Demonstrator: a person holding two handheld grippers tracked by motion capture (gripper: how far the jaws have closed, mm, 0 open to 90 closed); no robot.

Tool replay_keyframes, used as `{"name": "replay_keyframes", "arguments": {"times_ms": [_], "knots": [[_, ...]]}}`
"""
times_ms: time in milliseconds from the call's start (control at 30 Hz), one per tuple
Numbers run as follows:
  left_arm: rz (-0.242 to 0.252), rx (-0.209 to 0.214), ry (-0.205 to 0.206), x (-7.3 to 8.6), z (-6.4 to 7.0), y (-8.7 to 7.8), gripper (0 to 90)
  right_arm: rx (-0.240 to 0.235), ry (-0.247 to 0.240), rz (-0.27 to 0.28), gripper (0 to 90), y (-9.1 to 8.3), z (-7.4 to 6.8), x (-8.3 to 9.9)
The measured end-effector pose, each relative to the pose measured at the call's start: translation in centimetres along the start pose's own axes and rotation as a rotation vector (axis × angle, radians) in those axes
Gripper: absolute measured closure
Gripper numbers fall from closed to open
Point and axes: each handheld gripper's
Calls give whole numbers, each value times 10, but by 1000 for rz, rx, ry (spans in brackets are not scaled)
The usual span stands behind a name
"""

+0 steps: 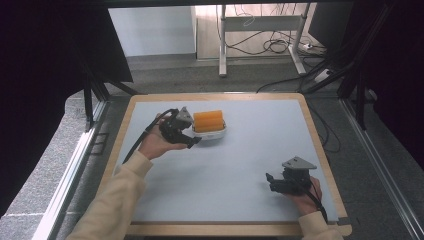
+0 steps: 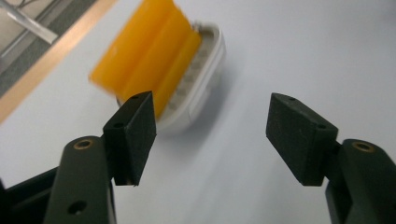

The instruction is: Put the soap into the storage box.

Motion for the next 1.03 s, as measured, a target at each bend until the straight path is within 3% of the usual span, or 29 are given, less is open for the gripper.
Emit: {"name": "replay_keyframes", "arguments": {"times_ms": [267, 467, 667, 833, 933, 1033], "knots": [[-6, 8, -100, 52, 7, -13, 299, 2, 0, -5, 136, 1, 0, 1], [1, 7, -158, 81, 11, -17, 286, 5, 3, -5, 137, 1, 0, 1], [44, -11, -185, 92, 10, -27, 287, 12, 4, -12, 137, 1, -1, 1], [25, -7, -194, 99, 9, -26, 286, 19, 7, -5, 136, 0, 0, 2], [31, -4, -198, 101, 8, -30, 284, 34, 33, 28, 141, -5, 1, 2], [52, -16, -200, 101, 6, -36, 283, 41, 23, 54, 145, -9, 0, 1]]}}
Point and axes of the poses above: each handheld gripper's, and its own axes: y roughly forward along the jaws, x roughly out of its underside, z roughly to its right, and after that the axes turned 4 degrees about -y, right-handed
